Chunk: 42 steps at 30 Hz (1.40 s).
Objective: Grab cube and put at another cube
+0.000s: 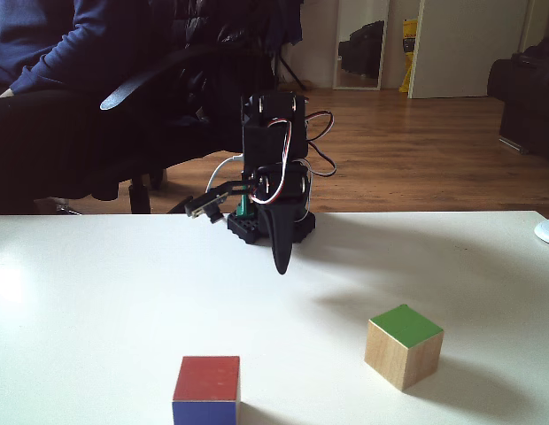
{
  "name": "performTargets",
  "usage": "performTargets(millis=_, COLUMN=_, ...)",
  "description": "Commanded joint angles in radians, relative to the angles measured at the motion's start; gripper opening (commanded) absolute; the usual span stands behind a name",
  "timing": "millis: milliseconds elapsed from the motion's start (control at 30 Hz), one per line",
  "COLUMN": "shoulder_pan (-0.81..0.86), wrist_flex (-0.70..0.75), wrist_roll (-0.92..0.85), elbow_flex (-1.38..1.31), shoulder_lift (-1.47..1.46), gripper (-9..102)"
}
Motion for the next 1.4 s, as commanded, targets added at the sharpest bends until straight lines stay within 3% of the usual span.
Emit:
performTargets(millis=0, shoulder_pan=0.043, wrist_flex=0.006, wrist_roll=0.023, elbow_flex=-0.028, shoulder_lift=0.005, gripper=0)
performTargets(millis=933, shoulder_pan=0.023, wrist_flex=0.006, wrist_roll=0.005, elbow_flex=-0.028, shoulder_lift=0.005, gripper=0)
performTargets(millis=1133, shoulder_pan=-0.078, wrist_flex=-0.058, wrist_roll=-0.035, elbow_flex=-0.02, shoulder_lift=0.005, gripper=1)
performTargets(millis=1367, shoulder_pan=-0.207, wrist_flex=-0.143, wrist_roll=-0.055, elbow_flex=-0.031, shoulder_lift=-0.017, gripper=9)
